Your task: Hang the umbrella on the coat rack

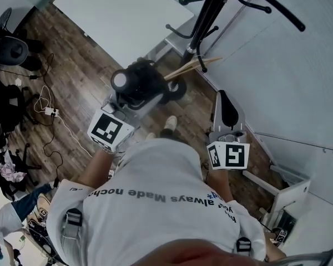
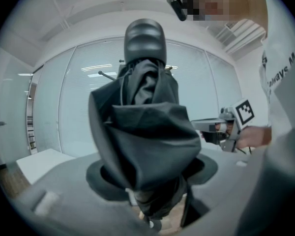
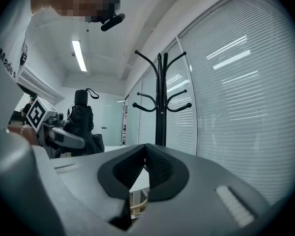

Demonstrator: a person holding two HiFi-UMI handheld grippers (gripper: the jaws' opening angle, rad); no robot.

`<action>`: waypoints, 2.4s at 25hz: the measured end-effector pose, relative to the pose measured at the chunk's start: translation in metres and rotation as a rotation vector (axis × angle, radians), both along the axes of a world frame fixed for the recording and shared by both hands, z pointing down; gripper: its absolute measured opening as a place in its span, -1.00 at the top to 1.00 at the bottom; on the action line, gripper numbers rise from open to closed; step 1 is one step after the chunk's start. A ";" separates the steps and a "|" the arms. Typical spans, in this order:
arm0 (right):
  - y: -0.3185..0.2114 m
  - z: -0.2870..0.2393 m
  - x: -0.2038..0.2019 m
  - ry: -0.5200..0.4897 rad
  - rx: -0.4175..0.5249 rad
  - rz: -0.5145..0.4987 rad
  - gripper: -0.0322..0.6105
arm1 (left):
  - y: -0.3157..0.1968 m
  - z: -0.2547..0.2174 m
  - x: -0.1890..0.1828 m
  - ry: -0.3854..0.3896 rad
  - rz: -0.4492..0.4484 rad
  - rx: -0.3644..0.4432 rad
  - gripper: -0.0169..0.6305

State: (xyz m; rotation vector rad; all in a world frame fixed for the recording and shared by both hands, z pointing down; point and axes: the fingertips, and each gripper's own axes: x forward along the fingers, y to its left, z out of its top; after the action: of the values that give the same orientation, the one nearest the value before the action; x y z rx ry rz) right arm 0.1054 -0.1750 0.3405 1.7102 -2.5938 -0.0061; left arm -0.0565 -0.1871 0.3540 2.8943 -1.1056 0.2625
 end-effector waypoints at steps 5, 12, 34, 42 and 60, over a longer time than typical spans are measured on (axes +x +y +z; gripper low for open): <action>-0.035 -0.004 0.024 -0.002 0.010 -0.016 0.89 | -0.033 -0.002 0.019 -0.009 -0.020 0.002 0.04; -0.060 -0.004 0.050 0.012 0.004 -0.043 0.89 | -0.055 -0.003 0.041 0.003 -0.048 -0.004 0.04; -0.112 -0.008 0.038 -0.008 0.002 0.035 0.89 | -0.123 -0.004 0.043 -0.021 0.078 -0.022 0.04; -0.117 -0.008 0.039 -0.006 -0.003 0.066 0.89 | -0.141 -0.007 0.049 -0.021 0.125 -0.027 0.04; -0.134 -0.009 0.037 0.002 -0.001 0.064 0.89 | -0.150 -0.020 0.061 -0.037 0.202 0.000 0.04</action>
State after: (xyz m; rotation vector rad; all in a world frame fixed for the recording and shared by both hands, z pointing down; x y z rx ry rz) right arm 0.1423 -0.3094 0.3315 1.7907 -2.5360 -0.0046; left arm 0.0045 -0.3374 0.3341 3.0139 -0.8170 0.3228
